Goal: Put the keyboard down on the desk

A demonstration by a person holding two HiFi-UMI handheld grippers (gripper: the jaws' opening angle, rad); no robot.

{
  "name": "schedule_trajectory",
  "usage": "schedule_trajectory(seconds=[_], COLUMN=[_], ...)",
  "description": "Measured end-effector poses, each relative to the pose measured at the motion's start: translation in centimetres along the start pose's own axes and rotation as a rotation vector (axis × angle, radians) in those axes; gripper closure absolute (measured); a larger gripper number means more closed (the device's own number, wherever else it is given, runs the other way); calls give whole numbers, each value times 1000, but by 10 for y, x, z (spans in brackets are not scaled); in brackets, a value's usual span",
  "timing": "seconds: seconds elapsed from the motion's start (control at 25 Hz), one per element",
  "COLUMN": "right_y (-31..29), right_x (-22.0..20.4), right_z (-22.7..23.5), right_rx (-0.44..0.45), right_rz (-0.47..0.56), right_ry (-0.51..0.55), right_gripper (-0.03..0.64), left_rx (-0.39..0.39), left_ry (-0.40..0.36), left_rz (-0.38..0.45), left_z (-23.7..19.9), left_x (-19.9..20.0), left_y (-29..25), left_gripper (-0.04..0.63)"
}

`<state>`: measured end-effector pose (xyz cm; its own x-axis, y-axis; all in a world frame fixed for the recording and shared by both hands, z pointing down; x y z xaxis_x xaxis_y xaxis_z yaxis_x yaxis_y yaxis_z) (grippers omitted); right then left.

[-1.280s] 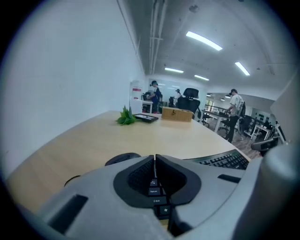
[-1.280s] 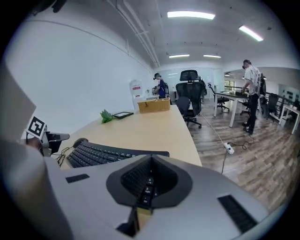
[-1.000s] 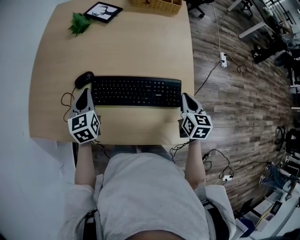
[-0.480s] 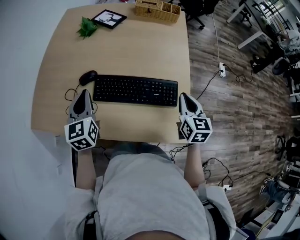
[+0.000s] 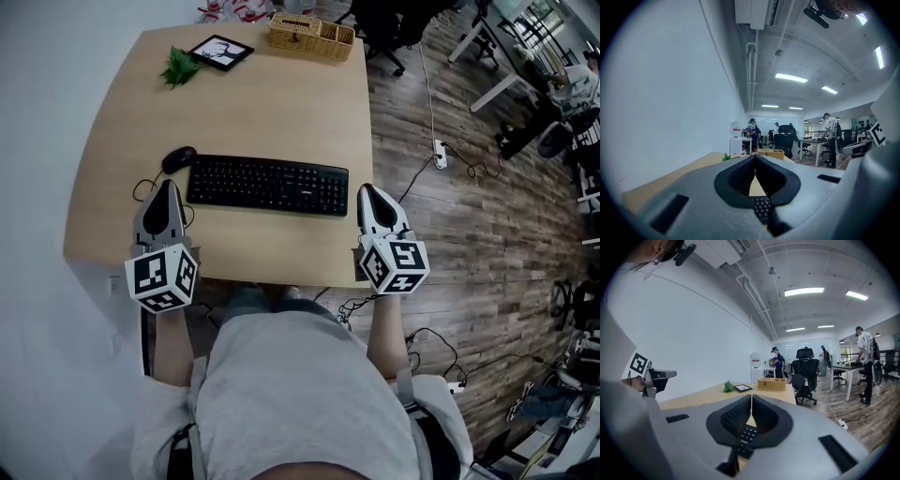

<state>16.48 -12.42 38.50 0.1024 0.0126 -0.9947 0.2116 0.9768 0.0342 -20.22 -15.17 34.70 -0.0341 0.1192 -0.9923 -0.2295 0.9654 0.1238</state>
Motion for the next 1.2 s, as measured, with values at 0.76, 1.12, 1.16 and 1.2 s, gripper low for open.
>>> schedule_trajectory(seconds=[0.76, 1.12, 1.16, 1.2], right_y=[33, 54, 56, 59], right_x=[79, 97, 98, 100], right_z=[-3, 0, 0, 0], right_rx=[62, 58, 58, 59], right_rz=[190, 240, 244, 248], right_ry=[68, 82, 85, 86], right_gripper=[602, 601, 601, 601], left_rx=[-17, 13, 21, 27], left_ry=[-4, -34, -35, -37], left_rz=[154, 207, 212, 215], left_z=[41, 53, 53, 53], left_x=[69, 89, 90, 92], left_y=[27, 45, 47, 49], left_gripper=[584, 584, 584, 584])
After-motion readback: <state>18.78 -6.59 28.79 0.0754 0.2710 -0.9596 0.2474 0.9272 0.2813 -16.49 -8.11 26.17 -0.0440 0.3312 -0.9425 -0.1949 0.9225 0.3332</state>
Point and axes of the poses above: the fingertips, and each gripper's own axes: y backward along the fingers, z to its right, x out of its top, the point moved 4 cm from there along y, backward along the fingers, and after that the axes turned 15 degrees about z, right-handed, at the moved point
